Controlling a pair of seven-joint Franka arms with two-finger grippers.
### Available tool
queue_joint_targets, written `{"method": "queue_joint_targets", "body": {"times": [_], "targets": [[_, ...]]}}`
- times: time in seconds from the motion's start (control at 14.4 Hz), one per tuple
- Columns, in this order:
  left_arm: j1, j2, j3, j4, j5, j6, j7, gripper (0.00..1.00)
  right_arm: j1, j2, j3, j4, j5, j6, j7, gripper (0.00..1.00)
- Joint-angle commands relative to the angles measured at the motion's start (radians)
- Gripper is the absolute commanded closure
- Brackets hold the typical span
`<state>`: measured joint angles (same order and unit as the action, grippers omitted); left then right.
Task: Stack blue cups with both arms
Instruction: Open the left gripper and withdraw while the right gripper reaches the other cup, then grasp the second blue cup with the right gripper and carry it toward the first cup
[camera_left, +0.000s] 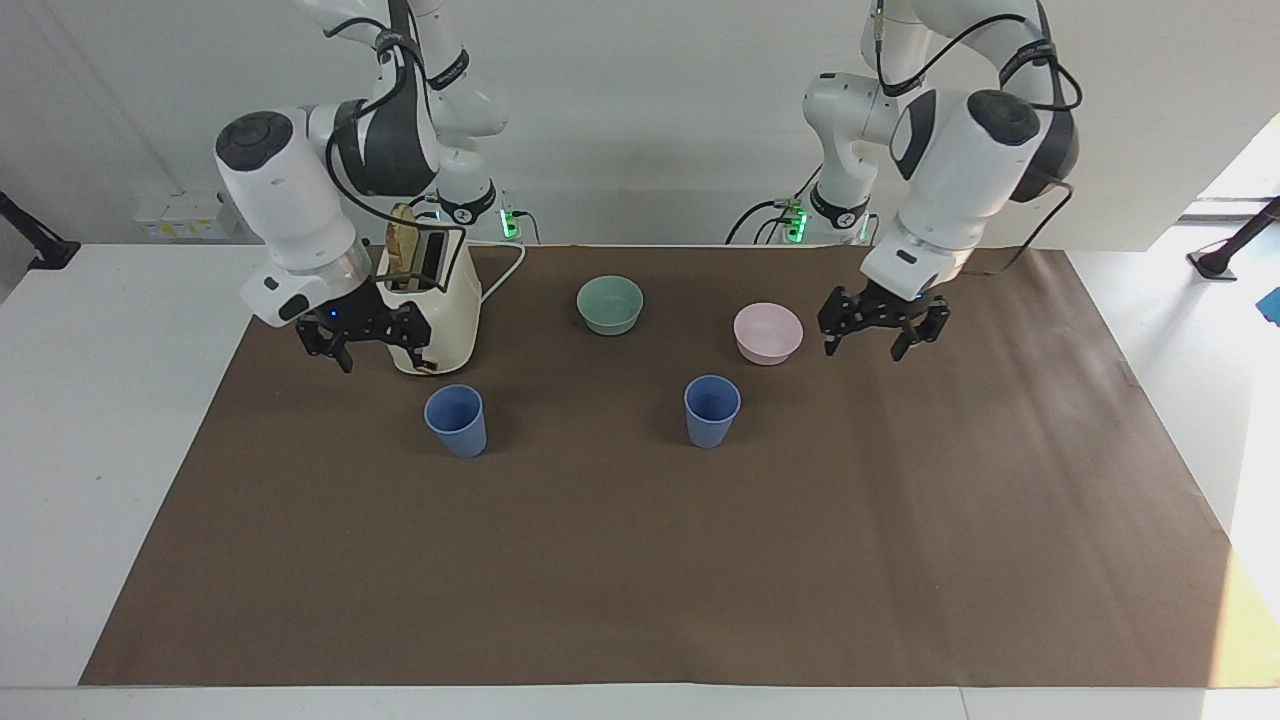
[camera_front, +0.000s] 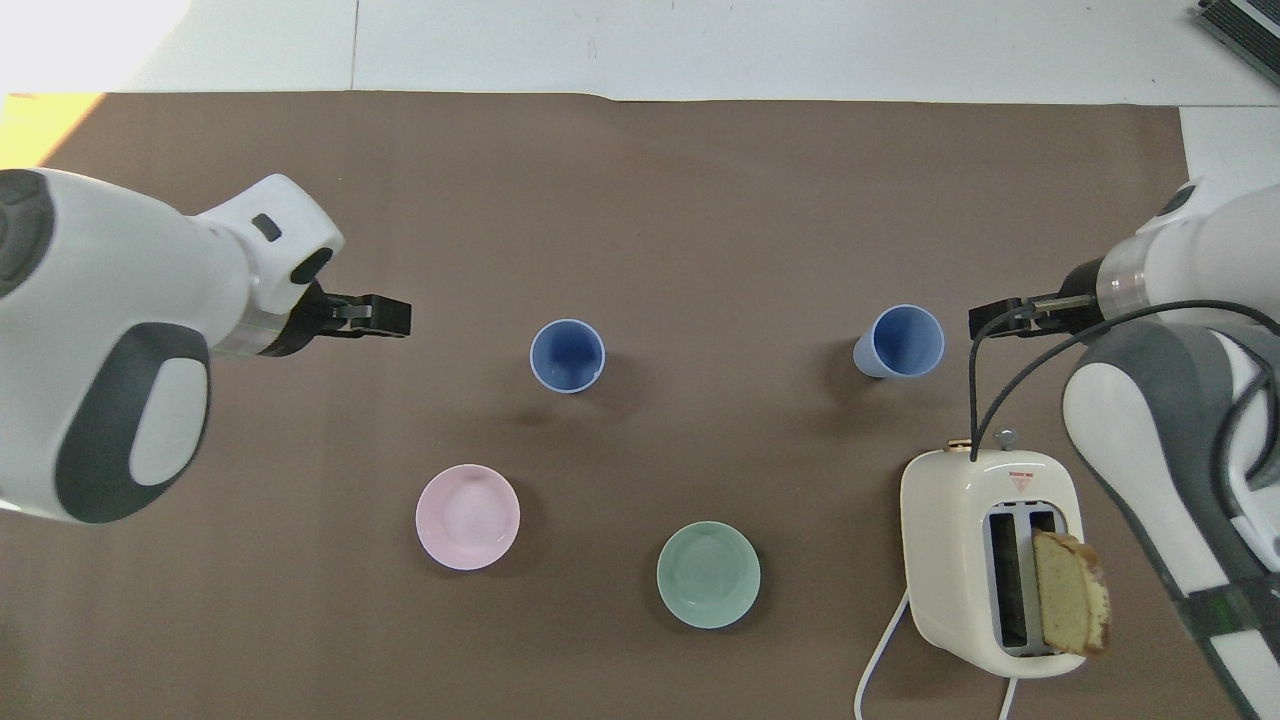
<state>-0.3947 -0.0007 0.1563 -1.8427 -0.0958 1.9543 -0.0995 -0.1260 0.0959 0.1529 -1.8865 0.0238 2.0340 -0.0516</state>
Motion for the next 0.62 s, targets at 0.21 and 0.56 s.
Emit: {"method": "queue_joint_targets", "body": {"times": [0.21, 0.56], "targets": [[0.180, 0.004, -0.012, 0.146, 0.019, -0.178, 0.205, 0.00, 0.049, 0.131, 0.001, -0.049, 0.021, 0.193, 0.079, 0.00], [0.235, 0.010, -0.009, 0.249, 0.039, -0.277, 0.248, 0.00, 0.045, 0.139, 0.002, -0.105, 0.019, 0.249, 0.053, 0.00]]}}
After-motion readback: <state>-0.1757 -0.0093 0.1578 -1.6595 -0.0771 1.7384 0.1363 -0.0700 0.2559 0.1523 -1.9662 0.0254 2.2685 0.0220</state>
